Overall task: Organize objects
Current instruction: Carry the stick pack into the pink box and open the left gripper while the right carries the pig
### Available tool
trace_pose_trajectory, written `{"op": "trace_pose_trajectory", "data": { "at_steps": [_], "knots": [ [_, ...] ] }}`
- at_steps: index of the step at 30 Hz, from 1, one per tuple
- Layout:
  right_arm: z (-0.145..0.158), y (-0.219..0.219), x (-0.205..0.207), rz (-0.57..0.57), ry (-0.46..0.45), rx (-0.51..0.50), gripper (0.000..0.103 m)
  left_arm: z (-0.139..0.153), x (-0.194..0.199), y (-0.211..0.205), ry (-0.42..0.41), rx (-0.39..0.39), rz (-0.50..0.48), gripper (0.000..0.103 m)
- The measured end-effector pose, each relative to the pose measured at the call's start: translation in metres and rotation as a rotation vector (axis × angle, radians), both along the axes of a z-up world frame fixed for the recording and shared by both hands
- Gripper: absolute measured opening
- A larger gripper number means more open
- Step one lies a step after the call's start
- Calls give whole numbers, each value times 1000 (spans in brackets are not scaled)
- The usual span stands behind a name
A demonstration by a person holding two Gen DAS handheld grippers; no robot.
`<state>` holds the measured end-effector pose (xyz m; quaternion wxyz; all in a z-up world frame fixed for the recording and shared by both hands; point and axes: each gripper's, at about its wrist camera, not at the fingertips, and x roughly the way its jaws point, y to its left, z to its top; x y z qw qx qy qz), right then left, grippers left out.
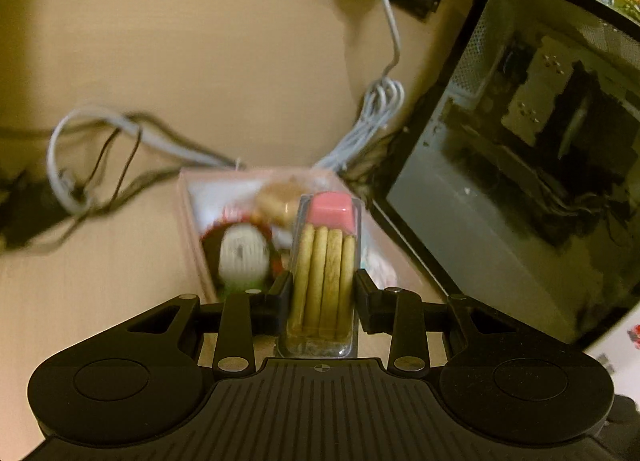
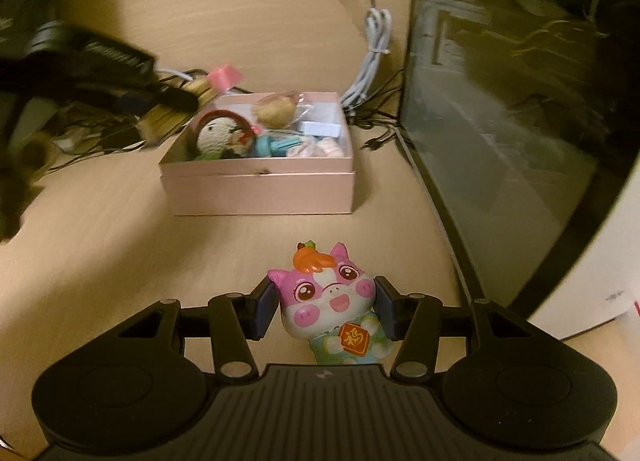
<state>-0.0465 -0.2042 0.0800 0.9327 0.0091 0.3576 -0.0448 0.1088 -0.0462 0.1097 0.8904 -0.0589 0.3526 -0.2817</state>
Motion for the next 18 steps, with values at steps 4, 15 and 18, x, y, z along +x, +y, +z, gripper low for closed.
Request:
{"op": "trace_pose_trajectory", "data": {
  "at_steps": [4,15,18],
  "knots": [
    [3,-9,-4,-16,-10,-2,51,7,42,-15,-72,152,-111,37],
    [-2,-30,-1,-35,6,1,51,22,97,-39,-78,157,-411,37],
    [-3,-35,0,-50,9,6,51,11,81,-41,-51,173,-419,37]
  ]
}}
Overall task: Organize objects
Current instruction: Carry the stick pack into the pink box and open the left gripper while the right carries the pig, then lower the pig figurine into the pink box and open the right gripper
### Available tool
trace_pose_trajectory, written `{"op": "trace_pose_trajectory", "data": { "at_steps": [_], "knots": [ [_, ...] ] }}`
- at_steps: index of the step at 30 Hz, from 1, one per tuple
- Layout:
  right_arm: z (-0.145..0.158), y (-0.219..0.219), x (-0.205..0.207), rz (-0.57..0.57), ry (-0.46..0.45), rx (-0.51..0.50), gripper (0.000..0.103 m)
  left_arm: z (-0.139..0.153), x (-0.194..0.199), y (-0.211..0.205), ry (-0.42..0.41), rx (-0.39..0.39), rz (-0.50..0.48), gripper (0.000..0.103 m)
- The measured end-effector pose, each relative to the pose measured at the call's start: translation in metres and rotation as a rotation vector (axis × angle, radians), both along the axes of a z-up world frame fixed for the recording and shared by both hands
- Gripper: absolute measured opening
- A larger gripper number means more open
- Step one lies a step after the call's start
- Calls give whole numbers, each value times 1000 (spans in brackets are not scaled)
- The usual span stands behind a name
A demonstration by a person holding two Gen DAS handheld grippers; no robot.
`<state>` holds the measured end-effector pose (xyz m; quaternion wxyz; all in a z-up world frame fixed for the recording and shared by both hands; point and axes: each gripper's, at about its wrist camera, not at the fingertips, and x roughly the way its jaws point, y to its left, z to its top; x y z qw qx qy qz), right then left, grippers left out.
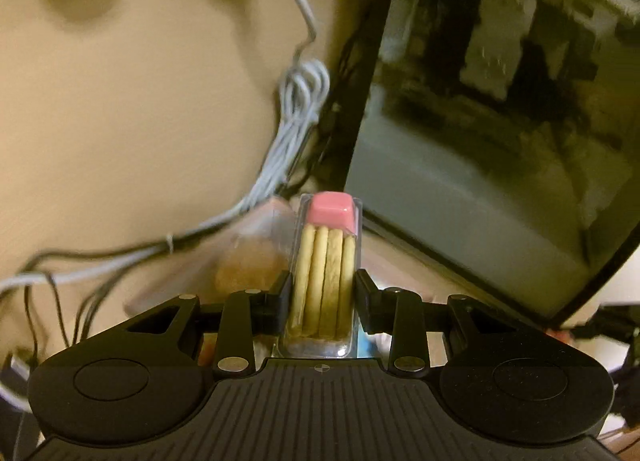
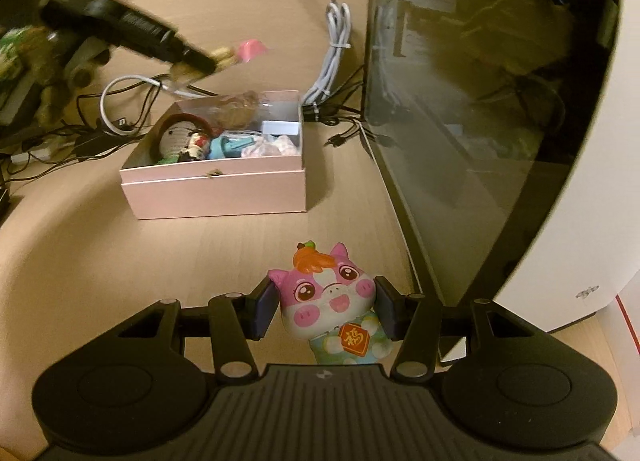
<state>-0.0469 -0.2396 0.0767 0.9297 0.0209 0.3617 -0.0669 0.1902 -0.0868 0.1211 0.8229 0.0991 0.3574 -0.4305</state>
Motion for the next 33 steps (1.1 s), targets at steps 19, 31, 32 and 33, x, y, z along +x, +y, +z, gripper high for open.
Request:
{"op": "trace_pose_trajectory", "data": {
  "at_steps": [19,31,32,33],
  "knots": [
    [83,5,125,149,-78,218,51,-23,-83,100,106,-281,573,38],
    [50,106,318,201,194,137,55,-64,-161,147,280,-299,663,38],
    [41,111,326,187,227,127,59,-66,-162,151,289,-295,674,38],
    [33,114,331,166,246,114,62,-69,-162,156,299,-289,688,38]
  ]
}}
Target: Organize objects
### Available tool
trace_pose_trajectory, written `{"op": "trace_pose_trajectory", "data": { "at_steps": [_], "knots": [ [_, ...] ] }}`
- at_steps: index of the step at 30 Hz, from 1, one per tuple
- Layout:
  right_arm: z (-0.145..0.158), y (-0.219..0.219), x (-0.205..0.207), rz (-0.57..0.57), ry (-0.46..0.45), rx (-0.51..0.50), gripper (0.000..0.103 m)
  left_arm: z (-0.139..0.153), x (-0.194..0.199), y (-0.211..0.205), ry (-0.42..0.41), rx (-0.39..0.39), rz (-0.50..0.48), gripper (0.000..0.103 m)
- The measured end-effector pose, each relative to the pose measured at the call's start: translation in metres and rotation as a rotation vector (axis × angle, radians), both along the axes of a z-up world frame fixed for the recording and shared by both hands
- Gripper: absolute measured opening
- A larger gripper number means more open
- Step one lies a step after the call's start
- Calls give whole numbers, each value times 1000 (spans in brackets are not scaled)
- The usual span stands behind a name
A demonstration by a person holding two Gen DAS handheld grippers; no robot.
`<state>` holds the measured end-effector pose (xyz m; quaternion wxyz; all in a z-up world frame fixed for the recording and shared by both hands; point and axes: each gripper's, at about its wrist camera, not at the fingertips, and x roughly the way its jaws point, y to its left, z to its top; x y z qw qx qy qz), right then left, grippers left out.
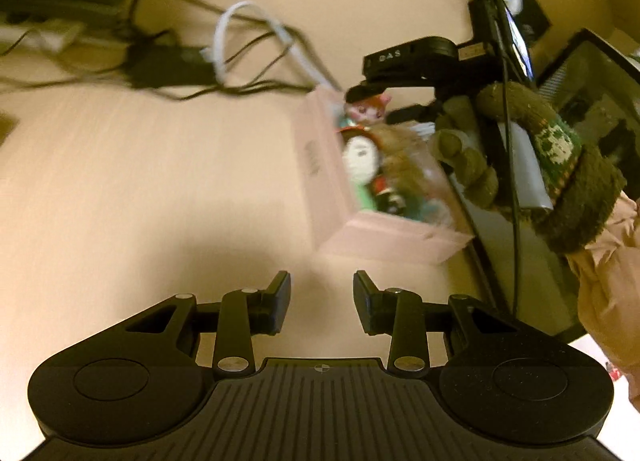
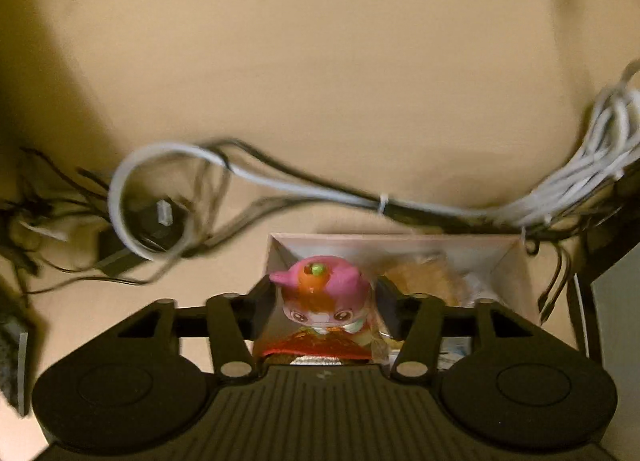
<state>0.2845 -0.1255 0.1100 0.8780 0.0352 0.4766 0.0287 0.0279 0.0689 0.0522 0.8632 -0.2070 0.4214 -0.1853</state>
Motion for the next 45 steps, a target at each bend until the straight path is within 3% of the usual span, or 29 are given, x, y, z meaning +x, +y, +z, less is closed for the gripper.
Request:
{"op": "trace_pose_trajectory", "data": {
  "at_steps": [5,8,11,14,18,21,25,29,32,37,45],
  "knots": [
    [-3,-12,-10,-25,-23,48,62,-9,4,18,53,18,61,38],
    [20,-34,-37,-33,-121,67,62,-8,13,16,57,16,58,38],
    [41,-59,-88,-38,-263,-5,68,2,27,5,28,7,40,38],
    [39,-75,-143,-23,-341,-137,70,13,46,-14,-6,-4,11,38],
    [8,-77,-194,34,-331,-307,70,21,73,-54,-36,29,-51,38],
    [-17,-81,-212,28,-274,-316,70,11,86,-81,-14,104,-71,38],
    [-42,-90,-212,-21,-222,-291,70,-4,92,-104,-14,238,-64,42],
    [-62,-88,-209,-2,-221,-318,70,-12,96,-95,9,296,3,47],
    [-70,-80,-202,12,-227,-314,69,-16,94,-75,30,270,50,73],
    [-71,-53,-190,88,-245,-253,69,-22,99,-47,42,261,107,91],
    [-72,-31,-156,62,-264,-260,66,-31,115,-22,44,238,139,101]
  ]
}}
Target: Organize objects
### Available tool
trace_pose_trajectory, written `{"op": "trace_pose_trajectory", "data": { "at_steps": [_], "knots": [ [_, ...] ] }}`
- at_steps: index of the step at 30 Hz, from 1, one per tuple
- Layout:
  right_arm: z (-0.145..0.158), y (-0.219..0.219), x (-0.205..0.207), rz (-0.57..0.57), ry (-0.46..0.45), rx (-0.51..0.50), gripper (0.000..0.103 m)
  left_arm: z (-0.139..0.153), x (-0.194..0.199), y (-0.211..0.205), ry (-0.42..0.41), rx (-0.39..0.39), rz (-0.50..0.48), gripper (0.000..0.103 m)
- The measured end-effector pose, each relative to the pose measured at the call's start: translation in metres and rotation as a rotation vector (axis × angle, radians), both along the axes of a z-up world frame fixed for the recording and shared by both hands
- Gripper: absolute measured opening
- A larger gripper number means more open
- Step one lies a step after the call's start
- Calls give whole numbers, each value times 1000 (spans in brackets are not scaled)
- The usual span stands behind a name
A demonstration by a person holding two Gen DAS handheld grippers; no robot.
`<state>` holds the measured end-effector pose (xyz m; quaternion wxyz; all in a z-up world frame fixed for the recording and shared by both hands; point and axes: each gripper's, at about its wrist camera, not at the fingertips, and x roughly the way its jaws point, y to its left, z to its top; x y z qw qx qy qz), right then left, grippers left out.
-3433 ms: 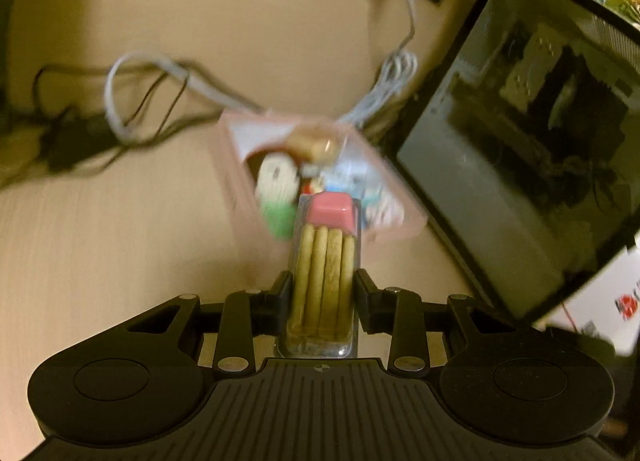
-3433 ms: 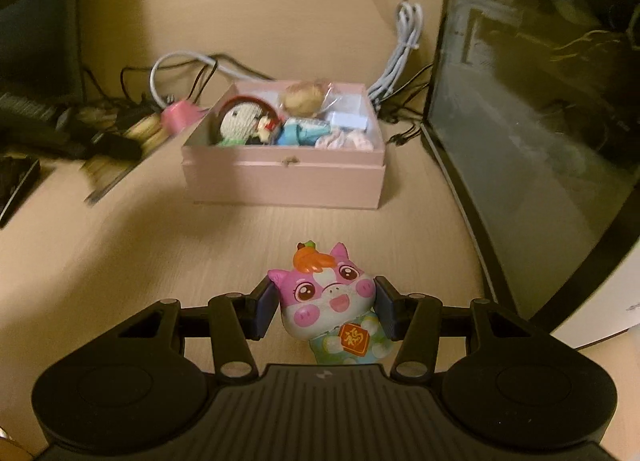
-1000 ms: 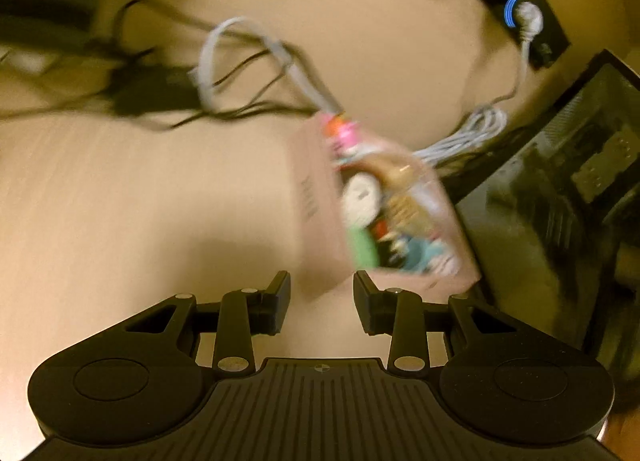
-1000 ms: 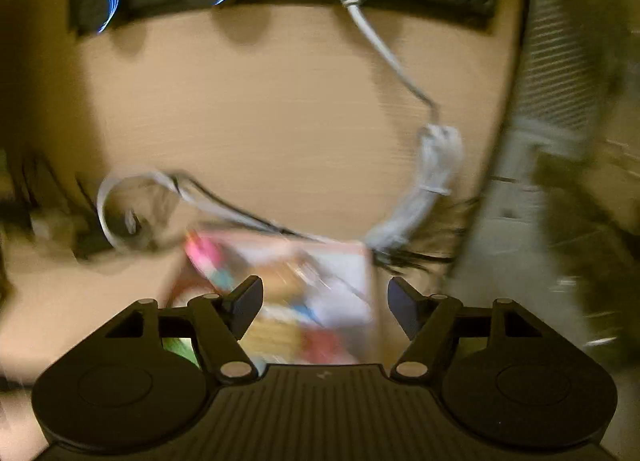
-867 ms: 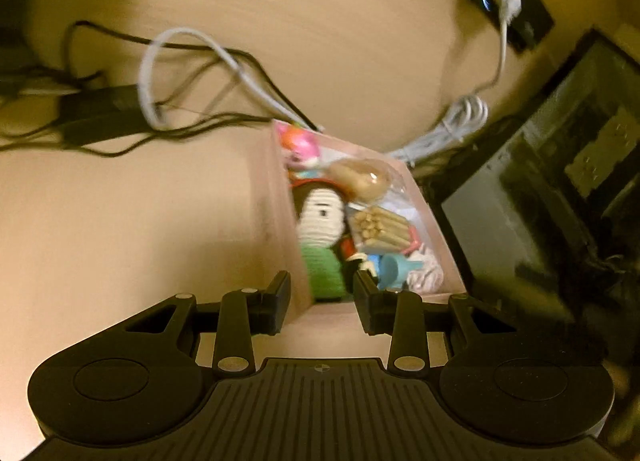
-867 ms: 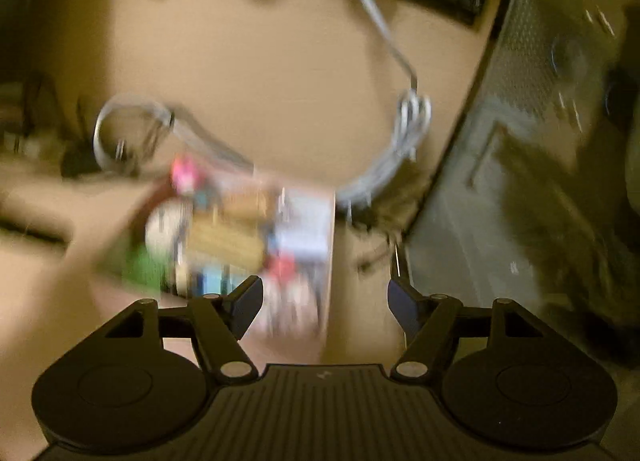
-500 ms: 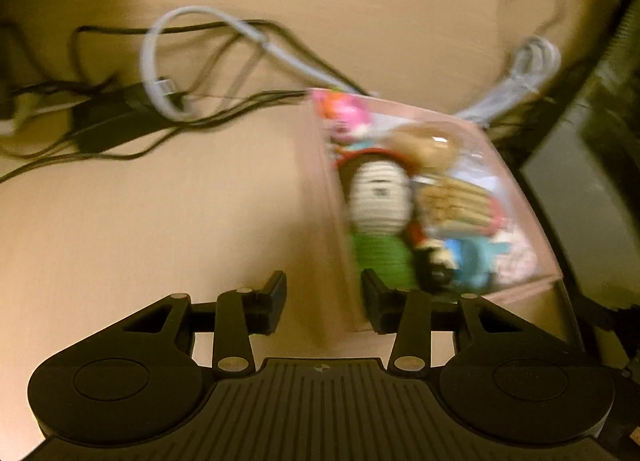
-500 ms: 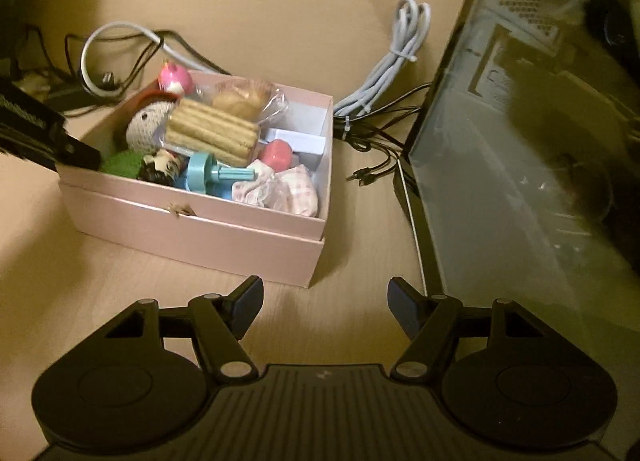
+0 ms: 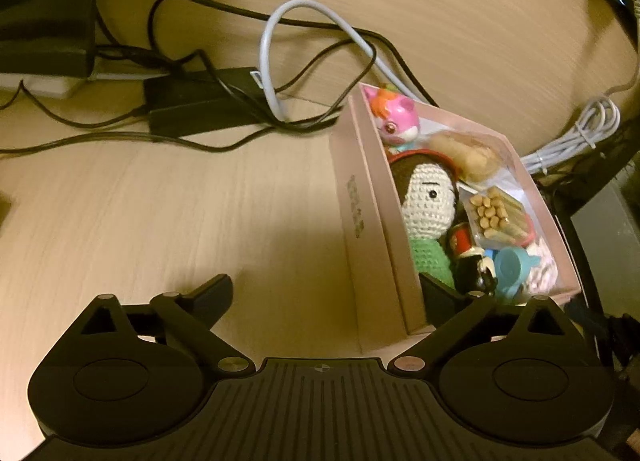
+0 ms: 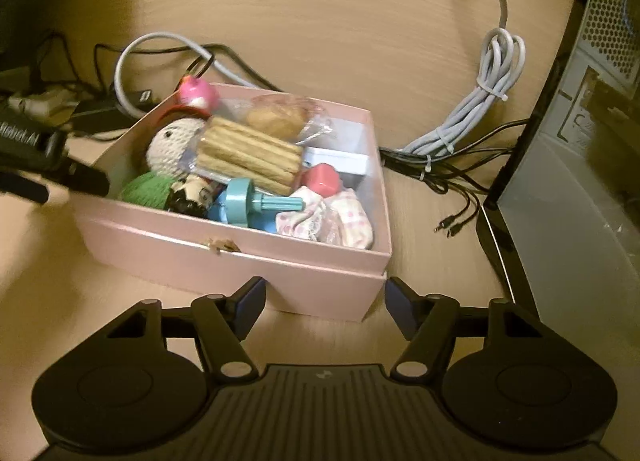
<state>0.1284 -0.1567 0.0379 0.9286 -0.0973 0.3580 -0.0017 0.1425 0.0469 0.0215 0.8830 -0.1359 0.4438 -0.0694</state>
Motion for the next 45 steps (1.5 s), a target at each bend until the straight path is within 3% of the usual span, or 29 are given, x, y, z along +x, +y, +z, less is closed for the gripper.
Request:
{"op": "trace_pose_trajectory", "data": {
  "at_steps": [14,18,21,26,30,33,39,41,45],
  "knots": [
    [7,11,-1,-10,3,12,66,1,10,10,-21,20,-6,100],
    [14,9,-16,-44,2,34,80,18,-12,15,-101,-1,25,98],
    [14,9,-37,-75,27,57,81,31,-37,14,-155,-22,30,98],
    [8,15,-85,-138,73,94,85,37,-94,16,-203,-42,-77,98],
    [5,20,-127,-178,93,121,91,24,-142,2,-187,19,-190,98],
    [-1,20,-149,-208,112,123,93,12,-166,-10,-141,47,-208,98],
    [-18,13,-162,-191,141,137,93,-8,-190,-27,-111,121,-166,98],
    [-21,12,-162,-169,135,133,98,-17,-191,-30,-92,116,-138,98],
    [-26,13,-156,-128,90,111,103,-24,-189,-39,-139,172,-101,99]
  ]
}}
